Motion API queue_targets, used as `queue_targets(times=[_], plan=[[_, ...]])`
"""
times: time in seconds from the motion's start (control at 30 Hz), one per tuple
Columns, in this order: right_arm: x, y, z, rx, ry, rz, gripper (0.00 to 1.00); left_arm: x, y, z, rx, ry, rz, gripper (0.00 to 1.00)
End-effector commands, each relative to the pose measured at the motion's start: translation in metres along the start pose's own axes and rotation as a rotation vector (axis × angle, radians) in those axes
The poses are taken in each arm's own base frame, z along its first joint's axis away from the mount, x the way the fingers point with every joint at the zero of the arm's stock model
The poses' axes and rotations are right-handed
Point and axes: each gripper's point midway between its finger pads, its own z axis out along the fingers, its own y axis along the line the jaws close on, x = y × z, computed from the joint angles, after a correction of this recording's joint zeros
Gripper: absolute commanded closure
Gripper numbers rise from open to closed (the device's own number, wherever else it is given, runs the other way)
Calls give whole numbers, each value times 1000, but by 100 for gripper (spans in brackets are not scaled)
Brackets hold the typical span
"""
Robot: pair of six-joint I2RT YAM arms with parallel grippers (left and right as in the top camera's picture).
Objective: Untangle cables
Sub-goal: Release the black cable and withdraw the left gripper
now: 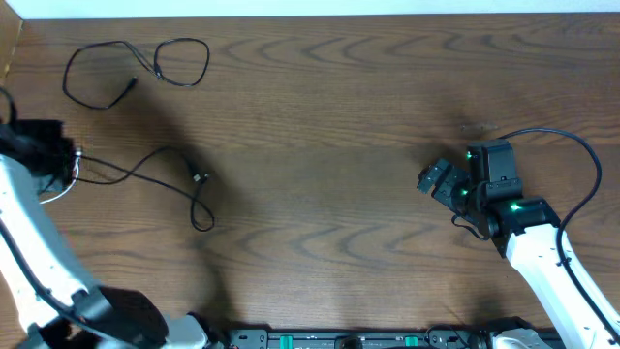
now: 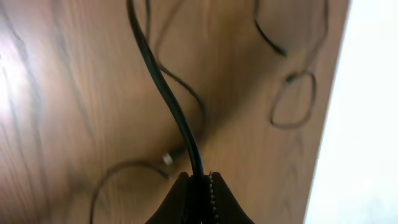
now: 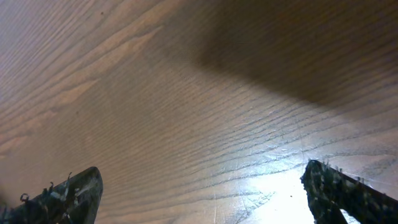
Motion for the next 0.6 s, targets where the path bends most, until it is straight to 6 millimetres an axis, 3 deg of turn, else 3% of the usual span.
queue_targets(times=[0.0, 0.13, 0.27, 0.3, 0.57], plan=[[-3, -1, -1, 9, -13, -13, 1, -29, 20, 16, -74, -39, 137, 92], [-3, -1, -1, 10, -13, -13, 1, -72, 47, 32, -196, -122, 248, 92], [-3, -1, -1, 9, -13, -13, 1, -106, 78, 38, -312, -192, 204, 92], [-3, -1, -1, 9, -13, -13, 1, -121, 93, 40, -359, -219, 172, 92], [-3, -1, -1, 10, -13, -13, 1, -171, 132, 50, -402, -296, 62, 92]])
